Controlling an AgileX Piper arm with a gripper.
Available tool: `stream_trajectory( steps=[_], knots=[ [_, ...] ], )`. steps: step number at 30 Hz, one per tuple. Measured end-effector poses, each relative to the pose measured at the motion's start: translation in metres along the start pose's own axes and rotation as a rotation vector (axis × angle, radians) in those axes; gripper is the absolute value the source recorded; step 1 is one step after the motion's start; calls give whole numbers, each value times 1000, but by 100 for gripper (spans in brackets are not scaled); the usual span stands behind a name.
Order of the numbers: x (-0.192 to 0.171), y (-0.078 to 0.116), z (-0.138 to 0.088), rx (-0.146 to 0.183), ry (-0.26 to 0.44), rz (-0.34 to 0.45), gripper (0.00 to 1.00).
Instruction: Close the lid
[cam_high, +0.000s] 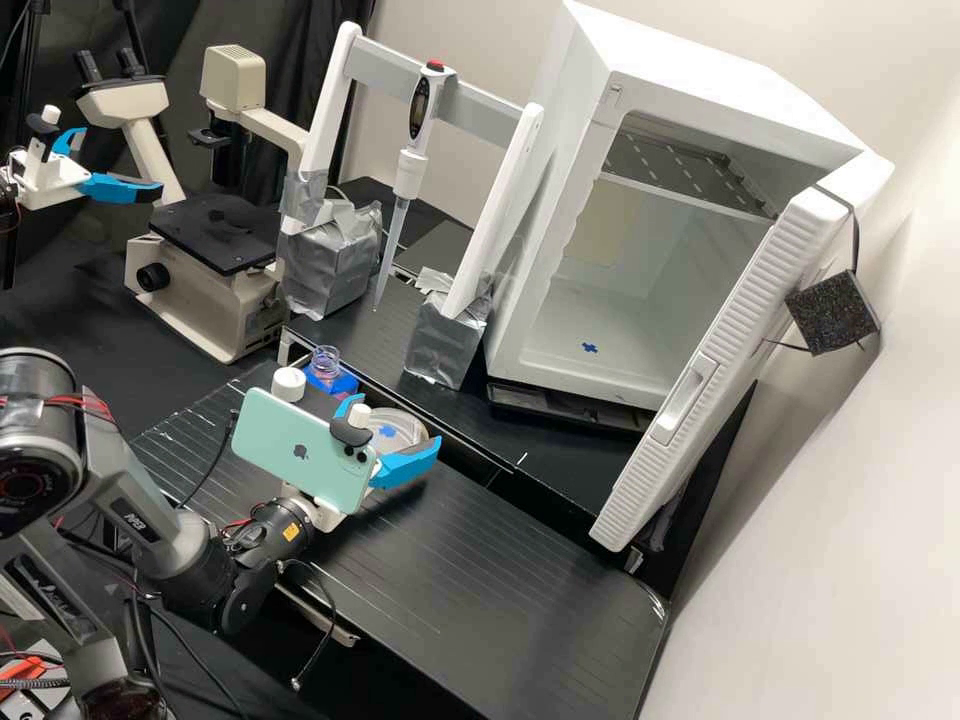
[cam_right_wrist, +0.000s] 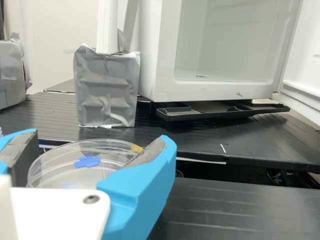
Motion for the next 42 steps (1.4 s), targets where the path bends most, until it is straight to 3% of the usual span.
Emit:
stream_trajectory(
  steps=[10,19,37,42],
  knots=[
    [-2,0,-6,-21,32,-12,0],
    [-3,0,-9,-15,48,-15,0],
    [-4,1,2,-20,13,-31,0],
    [-9,4,4,-8,2,-32,0]
  ],
)
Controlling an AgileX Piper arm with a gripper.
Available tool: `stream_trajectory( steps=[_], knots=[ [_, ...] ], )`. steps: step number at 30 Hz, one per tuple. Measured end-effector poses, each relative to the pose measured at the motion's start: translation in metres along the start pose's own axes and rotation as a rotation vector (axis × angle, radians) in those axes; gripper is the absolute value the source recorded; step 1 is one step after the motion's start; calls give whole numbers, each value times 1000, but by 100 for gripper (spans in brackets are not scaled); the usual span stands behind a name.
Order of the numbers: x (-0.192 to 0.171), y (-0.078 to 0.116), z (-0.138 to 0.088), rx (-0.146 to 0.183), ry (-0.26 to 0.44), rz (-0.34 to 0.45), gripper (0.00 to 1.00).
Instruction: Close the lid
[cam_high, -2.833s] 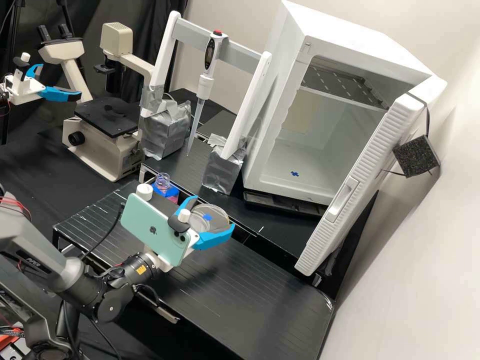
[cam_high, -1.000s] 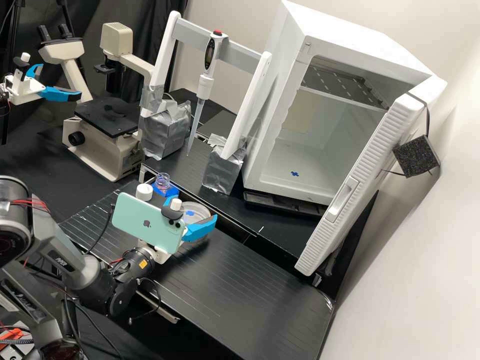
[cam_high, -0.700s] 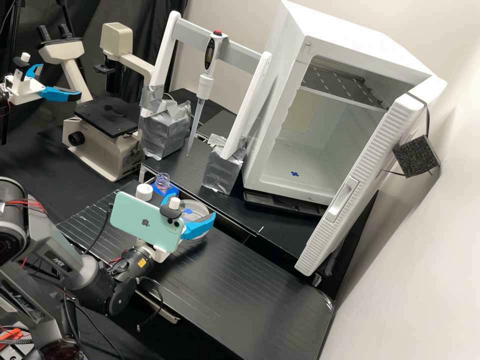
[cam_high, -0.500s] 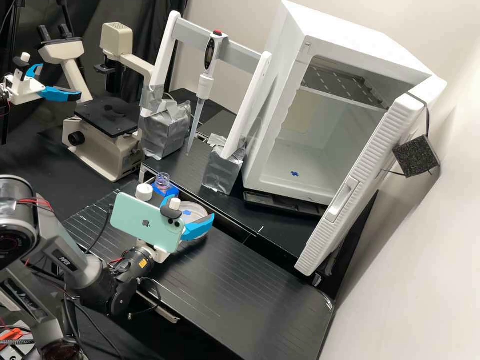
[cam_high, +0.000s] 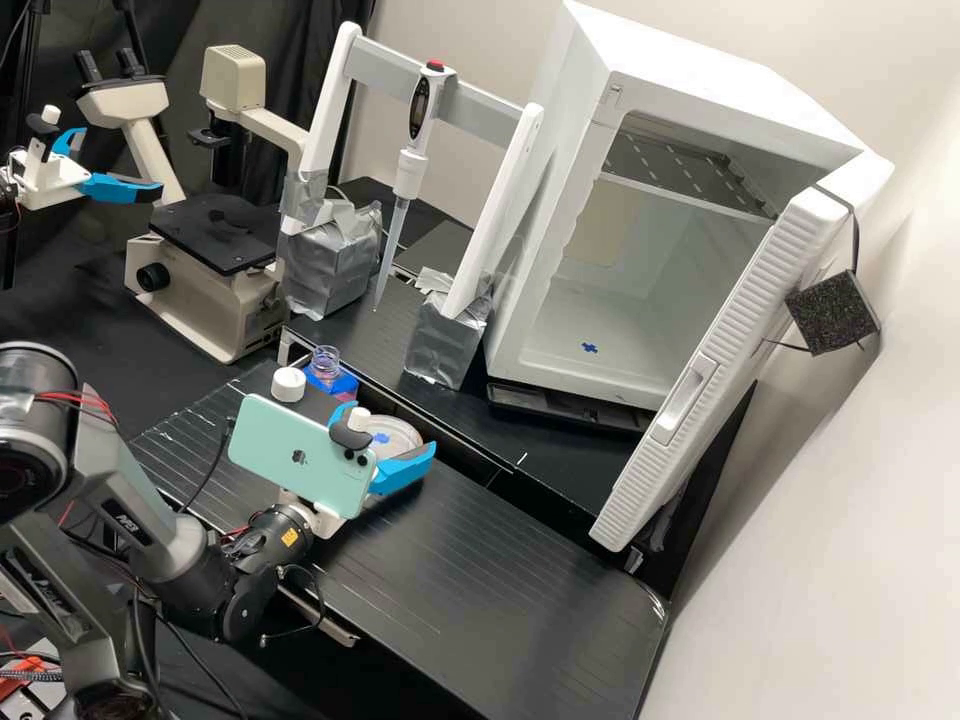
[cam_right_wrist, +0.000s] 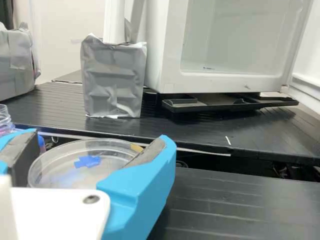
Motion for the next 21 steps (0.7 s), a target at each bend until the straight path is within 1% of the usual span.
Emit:
stream_trajectory(
  steps=[1,2,4,6,11,14,19,21],
  knots=[
    [-1,0,-1,-4,3,-2,0],
    [-2,1,-1,-5,5,-4,100],
    [-2,1,-2,-7,10,-7,100],
    [-3,1,-3,-16,13,-9,100],
    [-3,0,-3,-20,4,-17,100],
    [-5,1,-4,-28,6,-21,100],
    [-11,7,-11,-13,18,15,100],
    [-14,9,-16,-11,33,31,100]
  ],
)
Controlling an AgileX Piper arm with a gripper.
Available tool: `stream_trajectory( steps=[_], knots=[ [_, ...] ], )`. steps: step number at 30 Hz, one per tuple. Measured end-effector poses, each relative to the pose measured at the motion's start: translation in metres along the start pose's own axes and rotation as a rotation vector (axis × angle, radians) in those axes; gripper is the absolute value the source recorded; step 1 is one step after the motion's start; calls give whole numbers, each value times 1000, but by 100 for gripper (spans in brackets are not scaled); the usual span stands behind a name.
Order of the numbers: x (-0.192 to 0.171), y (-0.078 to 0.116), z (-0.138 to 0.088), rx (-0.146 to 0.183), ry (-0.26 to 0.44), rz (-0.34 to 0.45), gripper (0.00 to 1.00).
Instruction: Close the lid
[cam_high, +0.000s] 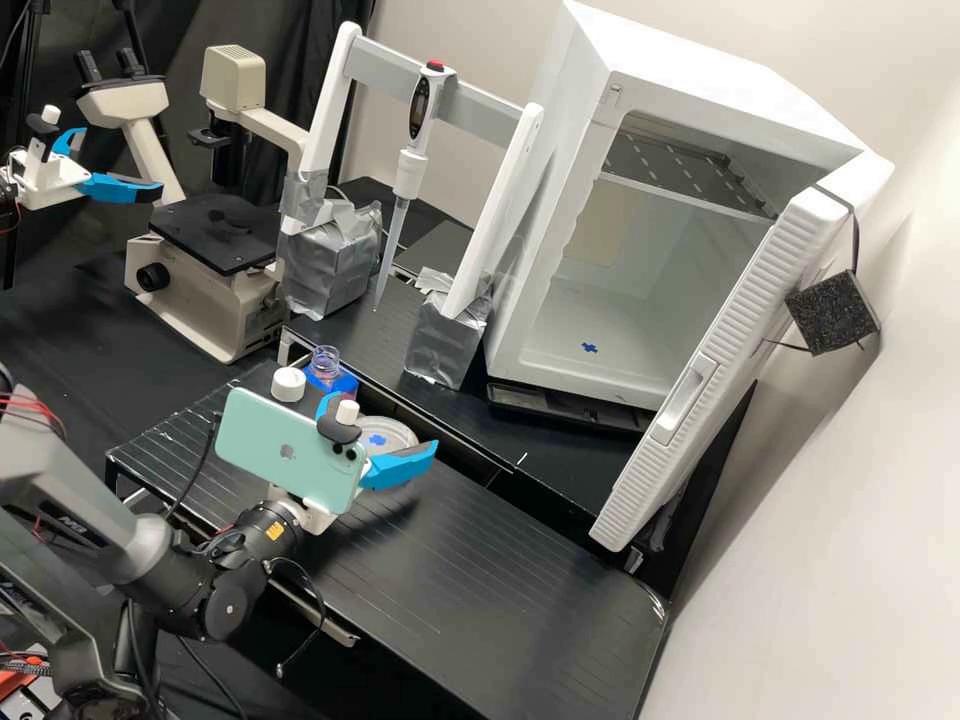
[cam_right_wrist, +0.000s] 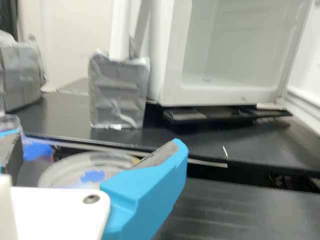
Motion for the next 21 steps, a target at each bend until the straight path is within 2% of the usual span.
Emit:
stream_trajectory(
  steps=[2,7,10,13,15,17,21],
  knots=[
    [-2,2,-6,0,20,15,100],
    [-5,2,-22,-24,98,30,100],
    [-1,1,-28,9,143,43,100],
    [7,1,-36,47,190,111,100],
    [13,3,-38,62,170,210,100],
    [17,0,-40,76,159,250,100],
    [23,-6,-35,87,99,247,100]
  ],
)
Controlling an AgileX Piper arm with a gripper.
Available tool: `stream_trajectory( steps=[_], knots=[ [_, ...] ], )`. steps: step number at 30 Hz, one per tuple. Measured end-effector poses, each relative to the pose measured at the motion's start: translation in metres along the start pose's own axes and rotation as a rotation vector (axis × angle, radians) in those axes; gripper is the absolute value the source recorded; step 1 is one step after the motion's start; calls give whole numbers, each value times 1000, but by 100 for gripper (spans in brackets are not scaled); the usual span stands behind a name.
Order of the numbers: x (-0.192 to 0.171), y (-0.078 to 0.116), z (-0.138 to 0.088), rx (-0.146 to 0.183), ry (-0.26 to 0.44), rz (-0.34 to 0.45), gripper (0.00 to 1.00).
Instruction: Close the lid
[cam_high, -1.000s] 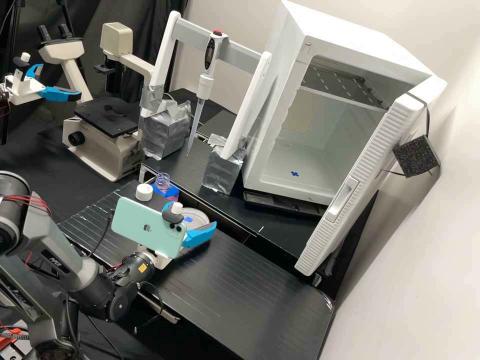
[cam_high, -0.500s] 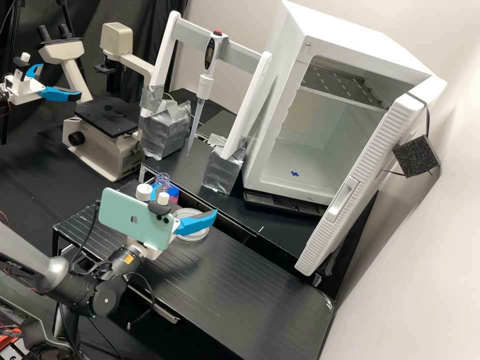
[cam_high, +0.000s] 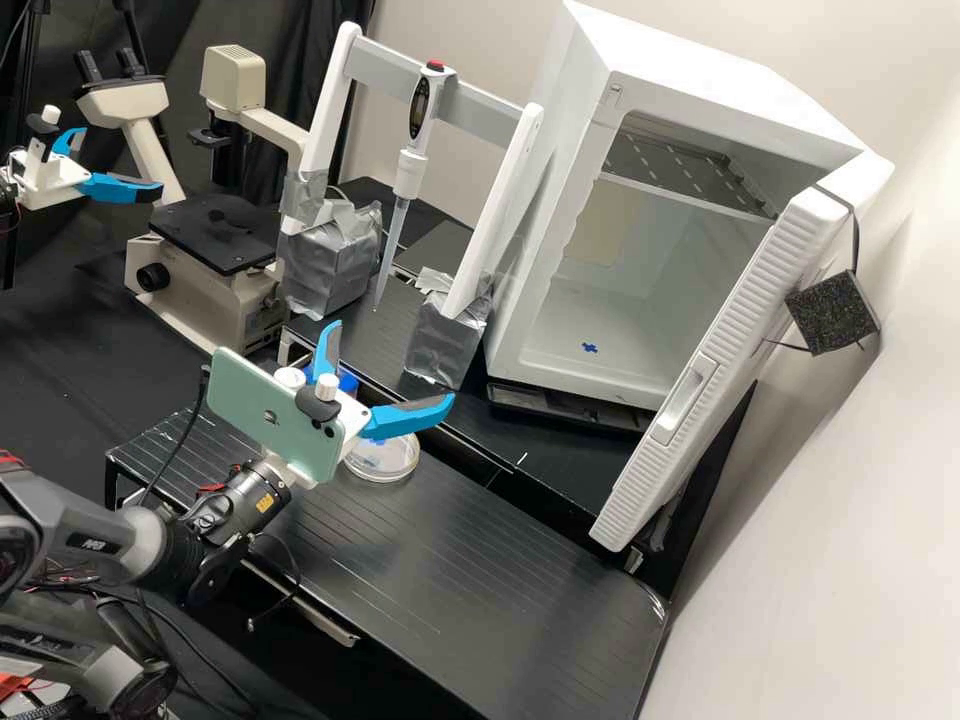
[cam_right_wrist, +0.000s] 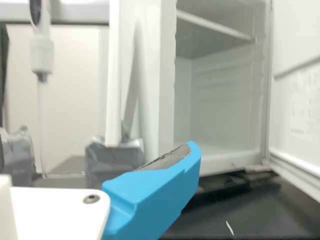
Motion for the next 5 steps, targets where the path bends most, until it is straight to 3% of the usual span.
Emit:
stream_trajectory(
  steps=[5],
  knots=[
    [1,1,6,4,-34,3,100]
  ],
)
